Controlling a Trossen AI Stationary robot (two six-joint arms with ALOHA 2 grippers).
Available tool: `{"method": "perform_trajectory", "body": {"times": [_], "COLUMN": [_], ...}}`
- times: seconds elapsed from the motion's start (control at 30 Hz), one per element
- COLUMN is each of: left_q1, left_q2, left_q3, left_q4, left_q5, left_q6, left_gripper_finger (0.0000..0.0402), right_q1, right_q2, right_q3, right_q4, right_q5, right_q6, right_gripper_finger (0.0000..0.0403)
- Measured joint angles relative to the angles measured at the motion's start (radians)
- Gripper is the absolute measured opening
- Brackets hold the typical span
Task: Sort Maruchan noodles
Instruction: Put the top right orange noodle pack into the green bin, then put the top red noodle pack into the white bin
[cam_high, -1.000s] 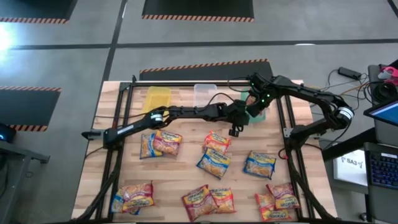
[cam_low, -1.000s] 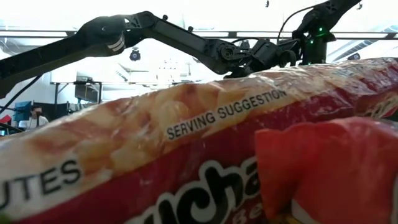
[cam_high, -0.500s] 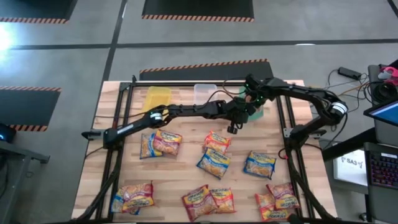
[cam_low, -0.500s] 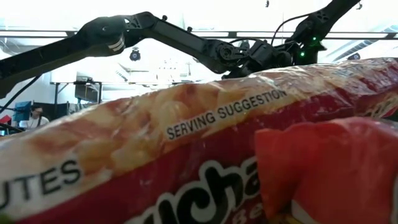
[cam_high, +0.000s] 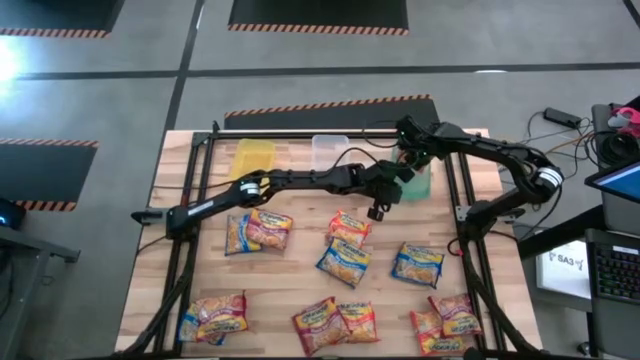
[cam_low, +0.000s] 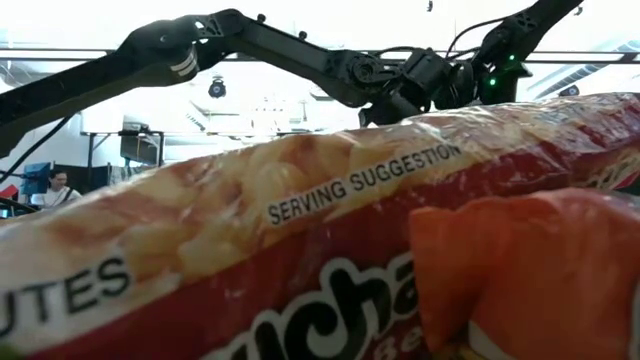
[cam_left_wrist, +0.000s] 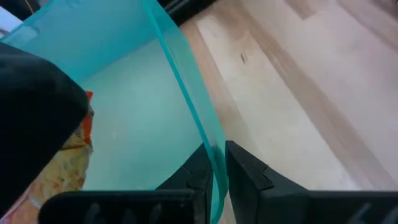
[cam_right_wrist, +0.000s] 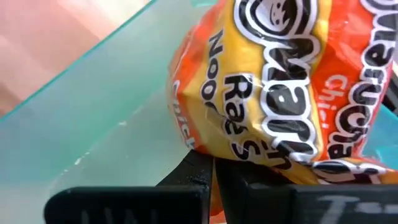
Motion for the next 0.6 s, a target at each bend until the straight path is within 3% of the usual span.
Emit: {"method": "perform_trajectory", "body": {"times": [0.13, 0.6], "left_q1": [-0.001, 0.009], "left_q2": [-0.022, -0.026], "left_q3": [0.001, -0.002], "left_q4": [-0.004, -0.020], "left_q5": [0.005, -0.050], "left_q6": [0.000, -0.095], "left_gripper_finger": [0.0017, 0.0040], "right_q1": [-0.001, 0.002], "right_q2": [-0.036, -0.001], "right_q3": [0.001, -0.001], "right_q4": [-0.026, -0.049], "right_q5": [-0.075, -0.110], "right_q6": [0.005, -0.014], "right_gripper_finger": [0.0009, 0.0009]}}
